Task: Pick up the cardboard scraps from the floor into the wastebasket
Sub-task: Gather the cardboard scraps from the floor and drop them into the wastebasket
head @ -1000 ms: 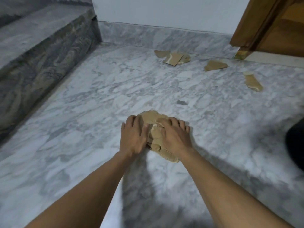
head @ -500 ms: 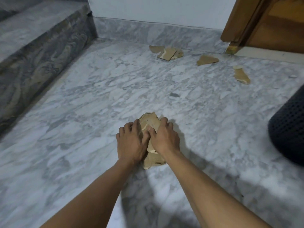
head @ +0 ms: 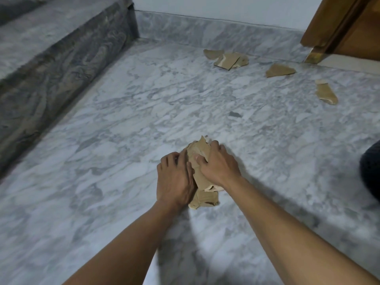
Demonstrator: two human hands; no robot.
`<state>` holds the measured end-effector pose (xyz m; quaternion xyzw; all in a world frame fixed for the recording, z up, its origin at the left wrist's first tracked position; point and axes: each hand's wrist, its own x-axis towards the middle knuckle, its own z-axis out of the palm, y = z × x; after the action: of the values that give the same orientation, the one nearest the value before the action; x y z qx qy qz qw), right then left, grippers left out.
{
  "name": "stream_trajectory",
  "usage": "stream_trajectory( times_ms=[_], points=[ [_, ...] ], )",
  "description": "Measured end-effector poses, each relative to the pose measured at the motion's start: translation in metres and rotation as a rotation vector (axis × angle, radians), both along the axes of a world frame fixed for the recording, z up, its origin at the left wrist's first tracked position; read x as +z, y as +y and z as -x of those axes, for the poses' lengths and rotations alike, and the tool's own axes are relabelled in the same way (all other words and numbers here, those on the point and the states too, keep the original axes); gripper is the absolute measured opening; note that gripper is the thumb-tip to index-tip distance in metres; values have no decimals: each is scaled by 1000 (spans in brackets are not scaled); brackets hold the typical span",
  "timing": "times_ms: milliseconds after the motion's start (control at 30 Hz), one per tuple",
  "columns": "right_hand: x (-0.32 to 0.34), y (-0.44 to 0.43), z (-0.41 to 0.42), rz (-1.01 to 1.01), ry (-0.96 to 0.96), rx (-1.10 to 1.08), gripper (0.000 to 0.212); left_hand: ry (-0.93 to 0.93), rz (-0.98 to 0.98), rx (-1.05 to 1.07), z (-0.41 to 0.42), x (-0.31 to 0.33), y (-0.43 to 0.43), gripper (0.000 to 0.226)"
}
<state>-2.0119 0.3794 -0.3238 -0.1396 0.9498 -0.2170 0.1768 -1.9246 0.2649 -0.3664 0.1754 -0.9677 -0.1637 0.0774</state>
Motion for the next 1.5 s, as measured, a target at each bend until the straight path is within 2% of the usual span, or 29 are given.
stream_trajectory(
  times_ms=[133, 300, 433, 533, 733, 867, 933, 1100, 1300, 1500],
  points=[
    [-2, 2, -30, 157, 6, -107, 49, 14, -9, 5, -4, 1, 3, 48],
    [-3, -7, -57, 108, 180, -213, 50, 137, 64, -91, -7, 6, 4, 28],
    [0, -16, -70, 185, 64, -355, 49, 72, 25, -87, -9, -1, 1, 38],
    [3, -11, -70, 257, -13, -426, 42, 100, -8, -70, -8, 0, 4, 45],
    [-8, 2, -73, 400, 50, -450, 41, 93, -40, -117, -5, 5, 6, 44],
    [-10, 14, -71, 551, 44, -481, 40, 68, -266, 18, -6, 13, 17, 40],
    [-2, 22, -68, 589, 47, -496, 41, 113, -403, 58, -3, 24, 26, 37],
    [54, 46, -41, 631, 150, -518, 50, 284, -592, 7, 32, 84, 50, 33],
    [165, 112, 22, 636, 375, -516, 52, 456, -707, -131, 104, 195, 110, 26],
    [268, 230, 47, 483, 595, -542, 52, 553, -752, -367, 156, 285, 224, 32]
  ],
)
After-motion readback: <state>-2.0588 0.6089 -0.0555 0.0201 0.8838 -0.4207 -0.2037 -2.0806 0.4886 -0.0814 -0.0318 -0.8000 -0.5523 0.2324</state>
